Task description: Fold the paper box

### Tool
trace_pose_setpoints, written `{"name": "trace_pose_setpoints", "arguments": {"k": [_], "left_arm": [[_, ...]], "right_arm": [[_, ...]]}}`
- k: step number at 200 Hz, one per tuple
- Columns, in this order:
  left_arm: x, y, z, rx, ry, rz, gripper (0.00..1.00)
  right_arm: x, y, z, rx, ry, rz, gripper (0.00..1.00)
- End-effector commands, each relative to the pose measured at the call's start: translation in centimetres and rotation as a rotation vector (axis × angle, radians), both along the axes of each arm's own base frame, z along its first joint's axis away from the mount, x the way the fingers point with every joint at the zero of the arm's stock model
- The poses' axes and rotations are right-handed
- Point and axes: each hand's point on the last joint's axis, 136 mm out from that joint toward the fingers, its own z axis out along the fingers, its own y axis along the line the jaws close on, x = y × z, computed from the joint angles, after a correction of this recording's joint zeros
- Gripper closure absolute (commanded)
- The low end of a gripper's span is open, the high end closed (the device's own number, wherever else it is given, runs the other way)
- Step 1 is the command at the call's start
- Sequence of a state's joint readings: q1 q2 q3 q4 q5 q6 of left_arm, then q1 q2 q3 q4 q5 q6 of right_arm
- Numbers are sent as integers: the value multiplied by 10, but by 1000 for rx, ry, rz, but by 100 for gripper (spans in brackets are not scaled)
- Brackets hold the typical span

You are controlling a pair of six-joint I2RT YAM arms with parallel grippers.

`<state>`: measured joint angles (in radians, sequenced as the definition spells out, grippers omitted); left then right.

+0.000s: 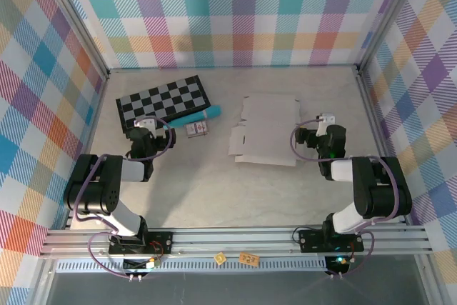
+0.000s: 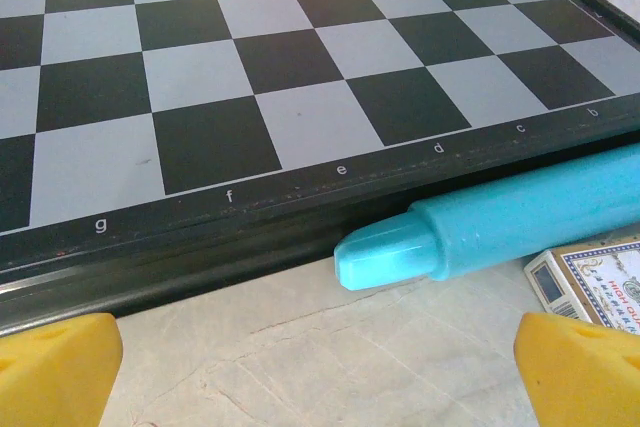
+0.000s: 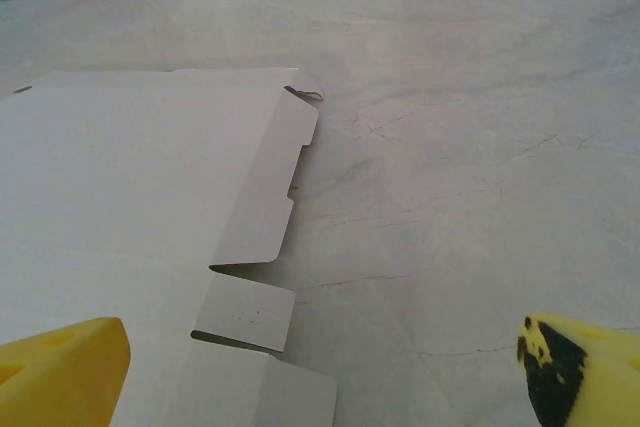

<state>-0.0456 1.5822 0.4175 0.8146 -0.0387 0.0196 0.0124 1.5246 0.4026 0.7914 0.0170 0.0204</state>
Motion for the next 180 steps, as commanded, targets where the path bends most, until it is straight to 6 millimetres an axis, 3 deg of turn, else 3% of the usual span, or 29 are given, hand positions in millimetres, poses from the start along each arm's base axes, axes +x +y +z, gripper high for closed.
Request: {"name": "trace_pose_setpoints", "arguments": {"k": [1,148,180], "left_arm": [[4,-2,8,14,-30,-6,0],[3,-2,8,11,-35,-6,0],[2,-5,13,19,-53,-16,0]], "right_arm": [[7,1,7,1,-23,14,1],[6,2,8,0,-28,15,1],[4,-1,25,-10,-37,-3,1]]}}
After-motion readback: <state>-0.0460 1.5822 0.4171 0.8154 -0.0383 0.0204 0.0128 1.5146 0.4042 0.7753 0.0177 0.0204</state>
